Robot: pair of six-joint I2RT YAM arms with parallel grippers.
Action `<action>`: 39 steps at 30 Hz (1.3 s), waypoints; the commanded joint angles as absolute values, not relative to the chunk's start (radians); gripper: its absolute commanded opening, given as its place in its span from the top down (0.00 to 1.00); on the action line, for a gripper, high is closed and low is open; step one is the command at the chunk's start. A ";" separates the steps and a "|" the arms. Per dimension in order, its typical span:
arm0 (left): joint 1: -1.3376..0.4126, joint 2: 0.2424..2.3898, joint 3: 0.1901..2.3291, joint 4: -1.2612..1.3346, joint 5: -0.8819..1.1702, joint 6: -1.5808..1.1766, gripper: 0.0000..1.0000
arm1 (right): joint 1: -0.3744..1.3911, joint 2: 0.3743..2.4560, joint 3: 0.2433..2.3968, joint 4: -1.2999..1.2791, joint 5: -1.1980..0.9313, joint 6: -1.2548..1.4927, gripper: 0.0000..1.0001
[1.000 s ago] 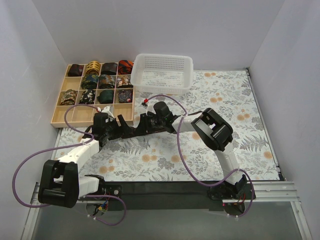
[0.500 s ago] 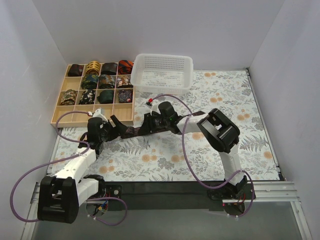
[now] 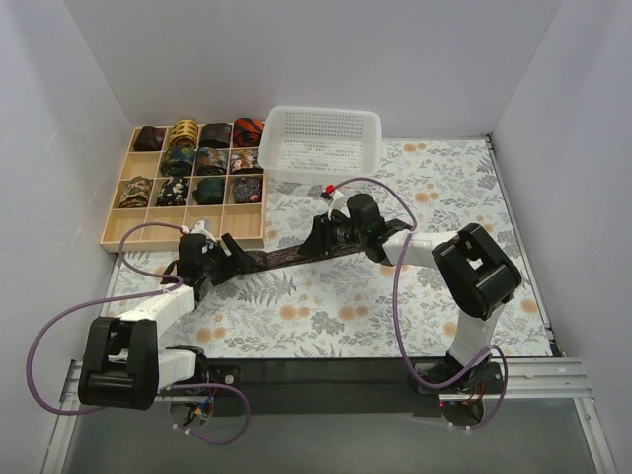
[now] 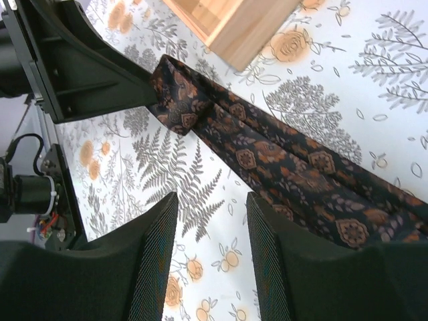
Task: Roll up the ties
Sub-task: Roll the tie
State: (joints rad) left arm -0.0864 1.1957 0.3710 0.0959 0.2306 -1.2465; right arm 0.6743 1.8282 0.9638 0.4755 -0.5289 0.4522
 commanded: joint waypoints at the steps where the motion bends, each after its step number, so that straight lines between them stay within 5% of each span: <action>1: -0.080 1.215 0.365 0.123 0.262 -1.241 0.37 | 0.666 1.775 0.936 0.468 -0.528 0.413 0.55; 20: -0.147 1.331 0.377 0.153 0.212 -1.253 0.48 | 0.649 1.737 0.904 0.468 -0.534 0.397 0.55; 27: -0.192 1.338 0.408 0.117 0.155 -1.250 0.67 | 0.635 1.724 0.888 0.468 -0.529 0.397 0.55; 32: -0.219 1.304 0.460 0.037 0.111 -1.226 0.91 | 0.624 1.700 0.867 0.468 -0.526 0.397 0.55; 39: -0.221 1.212 0.575 -0.213 -0.035 -1.083 0.97 | 0.581 1.632 0.813 0.440 -0.493 0.391 0.55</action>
